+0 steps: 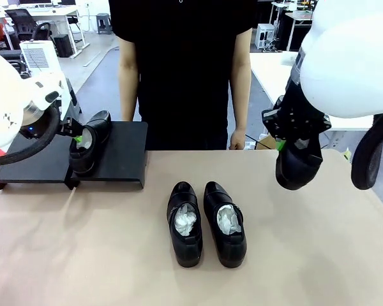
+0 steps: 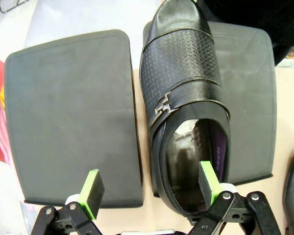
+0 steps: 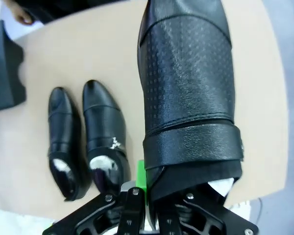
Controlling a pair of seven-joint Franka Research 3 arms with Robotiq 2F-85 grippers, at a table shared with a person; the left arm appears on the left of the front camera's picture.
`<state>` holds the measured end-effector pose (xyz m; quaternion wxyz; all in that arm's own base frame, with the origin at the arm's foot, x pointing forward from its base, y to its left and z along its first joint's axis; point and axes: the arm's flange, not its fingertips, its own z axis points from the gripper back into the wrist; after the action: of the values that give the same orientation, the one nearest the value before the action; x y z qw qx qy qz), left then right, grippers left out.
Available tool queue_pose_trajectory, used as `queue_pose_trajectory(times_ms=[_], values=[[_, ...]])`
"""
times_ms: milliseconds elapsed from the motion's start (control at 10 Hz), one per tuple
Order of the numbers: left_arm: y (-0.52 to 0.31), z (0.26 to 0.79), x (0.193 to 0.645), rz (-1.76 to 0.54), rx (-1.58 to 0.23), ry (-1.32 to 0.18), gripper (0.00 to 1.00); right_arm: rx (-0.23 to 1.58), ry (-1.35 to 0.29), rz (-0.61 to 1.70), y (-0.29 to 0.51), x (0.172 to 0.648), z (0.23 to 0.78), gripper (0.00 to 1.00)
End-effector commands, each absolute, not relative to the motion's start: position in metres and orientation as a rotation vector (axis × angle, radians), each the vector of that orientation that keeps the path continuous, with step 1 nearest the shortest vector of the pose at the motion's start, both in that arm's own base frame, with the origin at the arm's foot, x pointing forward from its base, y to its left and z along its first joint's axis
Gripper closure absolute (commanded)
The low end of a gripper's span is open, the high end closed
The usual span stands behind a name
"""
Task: Organize the shoes by placing them on the stand.
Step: Pick up one Shoe and place it in the middle of the table.
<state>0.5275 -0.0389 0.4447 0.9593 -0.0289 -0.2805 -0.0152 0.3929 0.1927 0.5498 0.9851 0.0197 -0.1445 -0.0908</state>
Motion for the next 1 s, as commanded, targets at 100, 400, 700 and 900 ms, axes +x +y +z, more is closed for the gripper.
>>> queue_pose_trajectory(times_ms=[100,400,700,900], values=[[-0.036,0.445,0.527,-0.03,-0.057,-0.575,0.0,0.04,-0.291,-0.182,0.193,0.393,0.55,1.0],[-0.036,0.445,0.527,-0.03,-0.057,-0.575,0.0,-0.003,-0.418,-0.163,0.289,0.348,0.595,1.0],[-0.036,0.445,0.527,-0.03,-0.057,-0.575,0.0,0.038,-0.379,-0.068,0.387,0.328,0.582,1.0],[-0.036,0.445,0.527,-0.03,-0.057,-0.575,0.0,0.069,-0.348,-0.019,0.442,0.321,0.557,1.0]])
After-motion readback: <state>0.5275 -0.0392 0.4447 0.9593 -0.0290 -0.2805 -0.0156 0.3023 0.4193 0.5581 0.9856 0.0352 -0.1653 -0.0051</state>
